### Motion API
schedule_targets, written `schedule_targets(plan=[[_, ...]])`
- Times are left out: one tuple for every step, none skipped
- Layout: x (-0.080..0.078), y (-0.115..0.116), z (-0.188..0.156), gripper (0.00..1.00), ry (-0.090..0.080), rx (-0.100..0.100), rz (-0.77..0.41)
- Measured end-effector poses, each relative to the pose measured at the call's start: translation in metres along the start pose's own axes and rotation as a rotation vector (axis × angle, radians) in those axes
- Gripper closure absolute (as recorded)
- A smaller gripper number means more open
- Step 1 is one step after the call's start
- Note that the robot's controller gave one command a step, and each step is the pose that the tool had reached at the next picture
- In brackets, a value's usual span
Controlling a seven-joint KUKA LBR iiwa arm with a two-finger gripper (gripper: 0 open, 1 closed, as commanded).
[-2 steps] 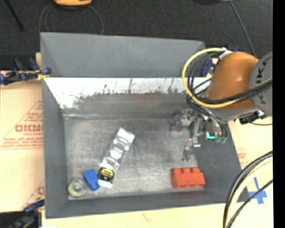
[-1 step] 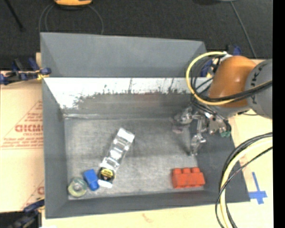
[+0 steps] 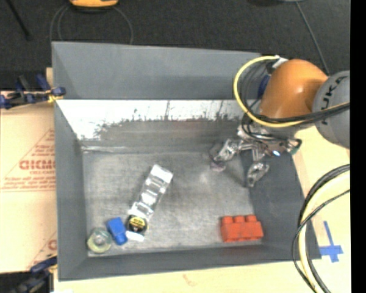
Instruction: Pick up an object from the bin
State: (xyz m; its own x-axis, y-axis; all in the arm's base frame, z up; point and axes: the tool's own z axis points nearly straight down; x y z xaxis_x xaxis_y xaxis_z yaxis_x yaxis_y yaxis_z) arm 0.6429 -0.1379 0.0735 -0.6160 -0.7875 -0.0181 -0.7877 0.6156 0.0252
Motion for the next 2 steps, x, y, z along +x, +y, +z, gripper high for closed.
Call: schedule_targets(plan=[[-0.029, 0.024, 0.000, 0.00, 0.009, 0.034, 0.386], [-0.012, 0.027, -0.001, 0.00, 0.013, 0.036, -0.051]])
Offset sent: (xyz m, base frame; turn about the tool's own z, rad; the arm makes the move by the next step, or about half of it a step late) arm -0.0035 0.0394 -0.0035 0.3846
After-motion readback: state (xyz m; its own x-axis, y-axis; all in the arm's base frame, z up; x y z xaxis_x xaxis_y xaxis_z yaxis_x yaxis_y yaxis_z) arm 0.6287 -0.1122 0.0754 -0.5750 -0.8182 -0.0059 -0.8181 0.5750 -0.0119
